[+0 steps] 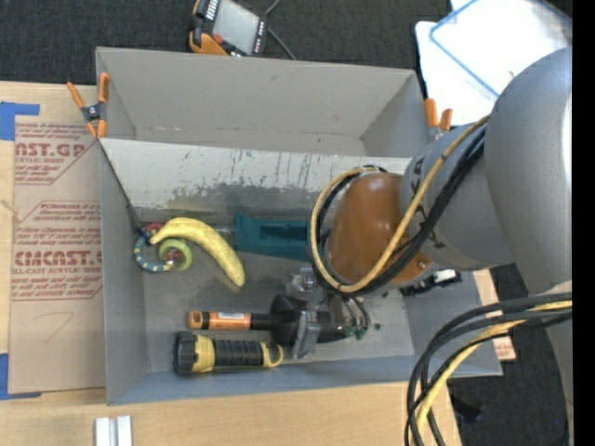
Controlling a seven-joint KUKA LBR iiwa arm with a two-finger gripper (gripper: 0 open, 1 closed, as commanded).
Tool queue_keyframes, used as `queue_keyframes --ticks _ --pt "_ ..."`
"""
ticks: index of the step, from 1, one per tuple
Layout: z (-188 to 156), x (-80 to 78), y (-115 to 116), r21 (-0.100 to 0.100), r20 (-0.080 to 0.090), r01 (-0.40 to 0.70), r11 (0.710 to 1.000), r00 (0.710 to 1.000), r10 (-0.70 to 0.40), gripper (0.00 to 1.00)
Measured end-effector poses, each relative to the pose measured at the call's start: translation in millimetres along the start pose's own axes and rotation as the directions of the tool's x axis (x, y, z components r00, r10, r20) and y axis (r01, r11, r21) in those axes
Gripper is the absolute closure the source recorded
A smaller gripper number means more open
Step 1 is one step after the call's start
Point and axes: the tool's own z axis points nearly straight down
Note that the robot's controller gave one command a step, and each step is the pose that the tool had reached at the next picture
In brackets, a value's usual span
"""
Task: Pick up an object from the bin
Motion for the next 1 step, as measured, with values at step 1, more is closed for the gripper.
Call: queue_keyframes --ticks 1 --pt "0.0 0.0 0.0 0.000 0.000 0.000 1.000 1.000 0.000 1.00"
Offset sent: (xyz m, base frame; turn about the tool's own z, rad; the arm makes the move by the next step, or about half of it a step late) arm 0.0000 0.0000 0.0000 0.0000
